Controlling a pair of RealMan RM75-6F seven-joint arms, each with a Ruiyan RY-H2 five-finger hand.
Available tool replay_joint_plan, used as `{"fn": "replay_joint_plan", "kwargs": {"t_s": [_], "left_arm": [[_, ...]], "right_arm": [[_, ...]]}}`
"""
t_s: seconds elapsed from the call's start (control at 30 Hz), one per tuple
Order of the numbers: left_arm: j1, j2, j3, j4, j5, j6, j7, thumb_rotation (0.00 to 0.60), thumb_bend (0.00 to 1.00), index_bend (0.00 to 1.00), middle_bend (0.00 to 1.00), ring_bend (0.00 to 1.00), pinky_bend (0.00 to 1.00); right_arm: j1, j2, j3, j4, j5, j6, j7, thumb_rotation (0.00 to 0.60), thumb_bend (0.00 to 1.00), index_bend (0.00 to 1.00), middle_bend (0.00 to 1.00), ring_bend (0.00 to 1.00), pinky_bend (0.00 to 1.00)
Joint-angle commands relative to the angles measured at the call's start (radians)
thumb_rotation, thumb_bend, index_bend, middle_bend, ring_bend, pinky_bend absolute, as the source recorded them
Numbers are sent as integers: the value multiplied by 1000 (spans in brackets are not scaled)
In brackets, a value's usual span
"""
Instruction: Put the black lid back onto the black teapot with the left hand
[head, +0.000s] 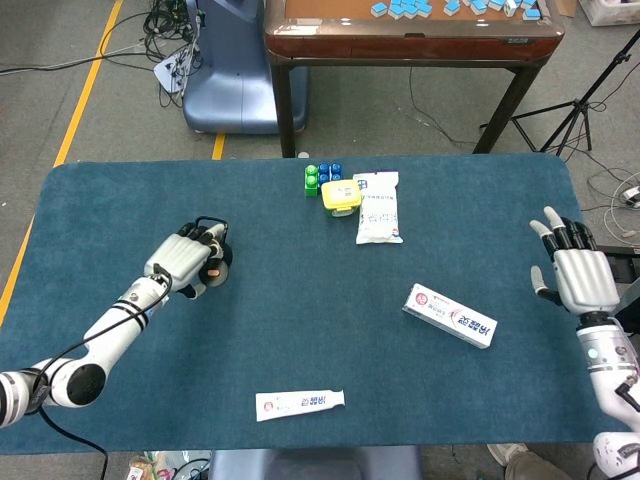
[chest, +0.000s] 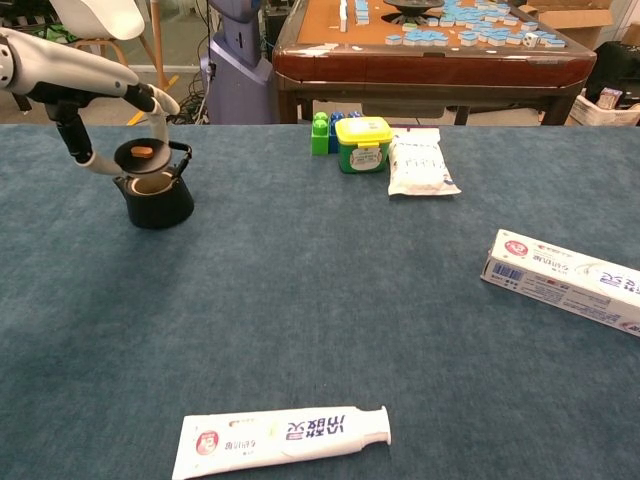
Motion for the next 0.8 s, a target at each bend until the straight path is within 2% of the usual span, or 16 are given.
{"fn": "replay_joint_plan", "kwargs": {"t_s": [0.03,0.3,0.8], "left_arm": [[-13,-4,-1,45,24,-43,-44,600,306,437,0,0,0],[-16,-14,-11,152,108,-132,-166,600,305,437,0,0,0],[-1,-67,-58,328,339,-259,-423,600,305,438,0,0,0]], "right_arm": [[5,-5,2,-2,11,-2,-19,600,516,117,0,0,0],[11,-8,9,-24,38,7,-62,600,516,117,0,0,0],[34,-24,15,-69,89,14,-160,600,516,117,0,0,0]]}}
